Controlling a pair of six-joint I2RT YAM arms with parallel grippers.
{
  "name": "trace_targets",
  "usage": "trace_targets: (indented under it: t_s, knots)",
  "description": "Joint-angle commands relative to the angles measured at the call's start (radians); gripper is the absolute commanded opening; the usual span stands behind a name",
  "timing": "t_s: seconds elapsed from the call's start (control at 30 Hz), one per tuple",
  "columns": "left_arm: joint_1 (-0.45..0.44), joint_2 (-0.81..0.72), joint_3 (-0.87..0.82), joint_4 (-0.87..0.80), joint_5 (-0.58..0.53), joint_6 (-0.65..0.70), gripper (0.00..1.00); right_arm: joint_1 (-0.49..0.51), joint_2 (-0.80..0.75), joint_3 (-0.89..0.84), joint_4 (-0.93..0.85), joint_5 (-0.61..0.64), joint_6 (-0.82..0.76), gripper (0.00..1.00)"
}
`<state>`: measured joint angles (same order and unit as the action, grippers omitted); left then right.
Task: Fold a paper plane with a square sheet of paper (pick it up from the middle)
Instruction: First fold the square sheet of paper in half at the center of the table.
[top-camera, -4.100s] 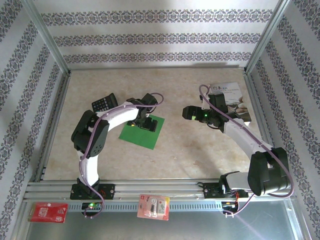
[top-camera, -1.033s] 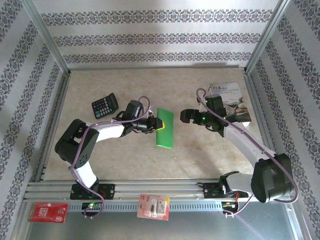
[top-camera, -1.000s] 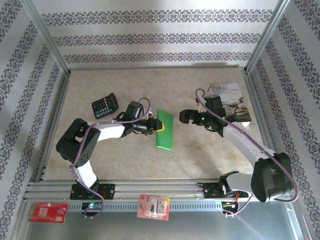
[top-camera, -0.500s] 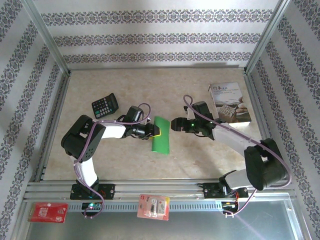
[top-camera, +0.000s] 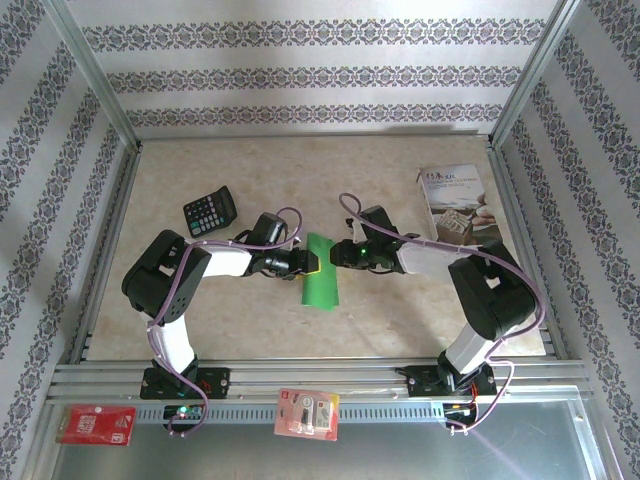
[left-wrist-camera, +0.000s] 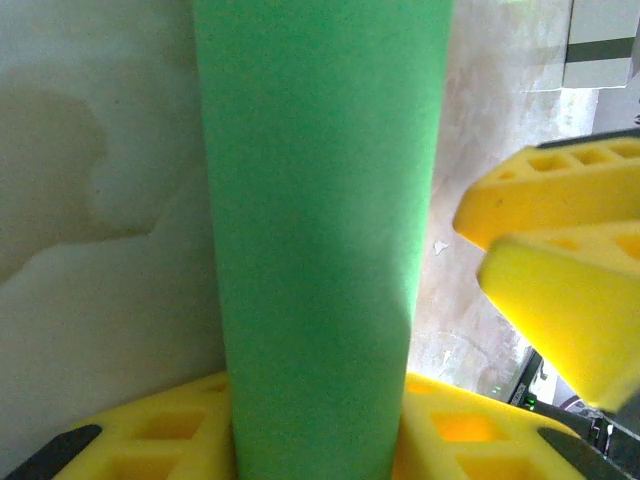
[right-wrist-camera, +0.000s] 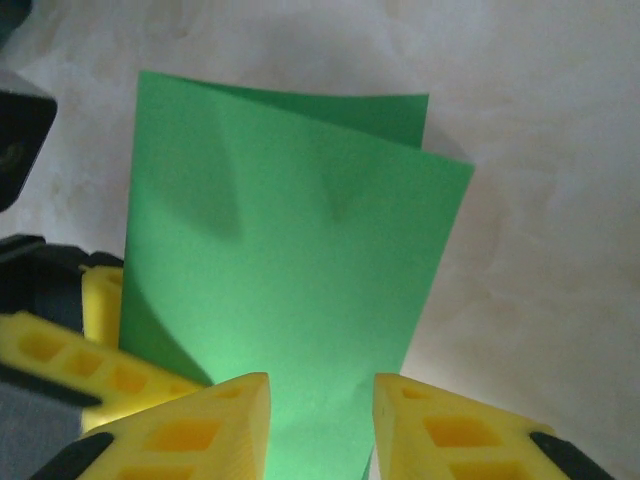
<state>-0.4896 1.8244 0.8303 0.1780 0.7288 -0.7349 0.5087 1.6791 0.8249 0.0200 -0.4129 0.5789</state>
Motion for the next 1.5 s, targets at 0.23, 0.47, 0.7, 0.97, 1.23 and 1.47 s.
trace_targets:
  t_s: [0.23,0.47,0.7,0.97,1.23,1.47]
  knots:
    - [0.011,-0.010,-0.015,-0.152,-0.141,0.086,0.45,0.008,0.119,0.092,0.050,-0.001,0.009,0.24]
    - [0.010,-0.036,0.001,-0.246,-0.197,0.133,0.57,0.008,0.157,0.123,0.061,-0.023,0.010,0.22]
    - [0.009,-0.037,0.023,-0.316,-0.236,0.148,0.60,0.011,0.185,0.148,0.074,-0.049,0.013,0.20]
    - [-0.017,-0.034,0.036,-0.342,-0.316,0.103,0.53,0.014,0.213,0.183,0.093,-0.088,0.024,0.19]
    - [-0.040,-0.013,0.054,-0.331,-0.418,0.009,0.45,-0.043,0.106,0.113,0.072,-0.117,0.004,0.31]
    - [-0.047,-0.012,0.054,-0.339,-0.491,-0.046,0.41,-0.088,-0.037,-0.016,0.012,-0.103,-0.012,0.34]
